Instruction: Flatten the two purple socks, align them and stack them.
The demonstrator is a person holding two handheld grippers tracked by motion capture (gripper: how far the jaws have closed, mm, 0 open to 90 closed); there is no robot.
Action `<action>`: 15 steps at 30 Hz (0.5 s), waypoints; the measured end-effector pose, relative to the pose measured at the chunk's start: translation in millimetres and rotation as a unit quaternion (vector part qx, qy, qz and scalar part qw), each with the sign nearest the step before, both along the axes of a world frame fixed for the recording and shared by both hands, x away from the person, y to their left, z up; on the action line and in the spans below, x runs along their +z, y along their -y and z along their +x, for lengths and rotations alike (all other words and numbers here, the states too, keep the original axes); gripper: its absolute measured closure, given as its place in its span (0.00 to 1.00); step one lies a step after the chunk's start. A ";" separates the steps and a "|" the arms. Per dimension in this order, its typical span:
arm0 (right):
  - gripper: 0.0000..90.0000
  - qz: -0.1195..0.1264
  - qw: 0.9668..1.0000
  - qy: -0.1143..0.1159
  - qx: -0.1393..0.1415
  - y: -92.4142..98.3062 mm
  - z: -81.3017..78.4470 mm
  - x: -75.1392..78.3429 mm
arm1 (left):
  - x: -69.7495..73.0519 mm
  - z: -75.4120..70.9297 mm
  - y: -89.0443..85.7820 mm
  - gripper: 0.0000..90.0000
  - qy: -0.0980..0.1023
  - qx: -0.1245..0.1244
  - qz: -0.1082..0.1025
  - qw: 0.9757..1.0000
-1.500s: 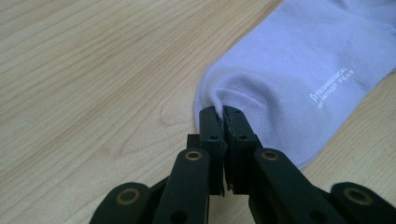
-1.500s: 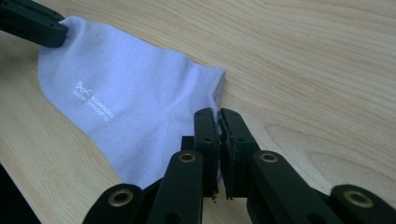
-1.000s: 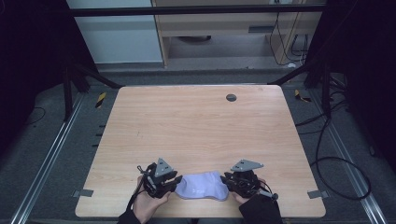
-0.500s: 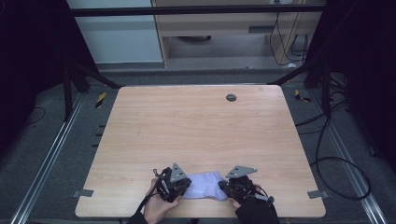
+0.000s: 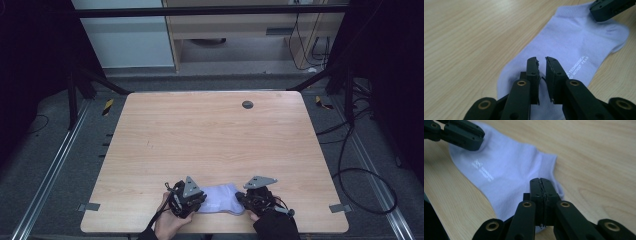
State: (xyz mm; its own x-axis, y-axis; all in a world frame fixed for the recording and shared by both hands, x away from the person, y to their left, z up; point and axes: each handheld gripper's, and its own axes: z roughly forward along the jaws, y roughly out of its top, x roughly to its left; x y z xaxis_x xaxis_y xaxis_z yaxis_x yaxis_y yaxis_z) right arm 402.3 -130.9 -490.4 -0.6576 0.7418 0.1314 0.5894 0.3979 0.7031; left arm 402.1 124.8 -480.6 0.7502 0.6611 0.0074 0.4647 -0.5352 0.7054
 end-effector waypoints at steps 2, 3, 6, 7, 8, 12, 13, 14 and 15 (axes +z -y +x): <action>0.95 0.016 1.000 0.011 -0.006 3.6 1.7 5.5 | 6.4 1.1 -5.9 0.87 0.009 0.006 -0.014 1.000; 0.93 0.024 0.999 0.021 -0.008 6.2 3.5 7.5 | 8.8 2.0 -8.7 0.85 0.011 0.009 -0.017 1.000; 0.86 0.040 0.998 0.036 -0.027 14.0 8.2 11.8 | 16.2 7.7 -24.1 0.81 0.023 0.033 -0.034 0.999; 0.82 0.042 0.997 0.045 -0.037 18.3 10.9 12.8 | 17.4 9.4 -28.3 0.79 0.025 0.038 -0.037 0.998; 0.80 0.045 0.997 0.047 -0.045 20.8 12.3 13.3 | 18.7 11.8 -34.0 0.77 0.028 0.046 -0.041 0.998; 0.71 0.057 0.993 0.062 -0.084 38.1 22.7 14.5 | 21.6 20.3 -56.4 0.70 0.039 0.073 -0.048 0.995; 0.68 0.056 0.992 0.066 -0.089 41.3 24.6 14.6 | 21.6 22.5 -61.6 0.69 0.042 0.079 -0.049 0.995; 0.66 0.055 0.991 0.069 -0.096 44.9 26.7 14.7 | 21.3 24.5 -66.3 0.67 0.042 0.087 -0.051 0.994; 0.64 0.053 0.990 0.073 -0.104 48.5 28.9 14.5 | 20.9 27.1 -72.3 0.65 0.045 0.094 -0.048 0.993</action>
State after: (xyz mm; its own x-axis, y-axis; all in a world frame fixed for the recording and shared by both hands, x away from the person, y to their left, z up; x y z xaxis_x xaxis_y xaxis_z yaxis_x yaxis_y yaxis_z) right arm 431.2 -179.4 -475.8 -0.5102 0.8501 0.1303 0.5390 0.1980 0.8187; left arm 429.2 197.1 -459.6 0.6131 0.7900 -0.0011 0.4823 -0.3733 0.7925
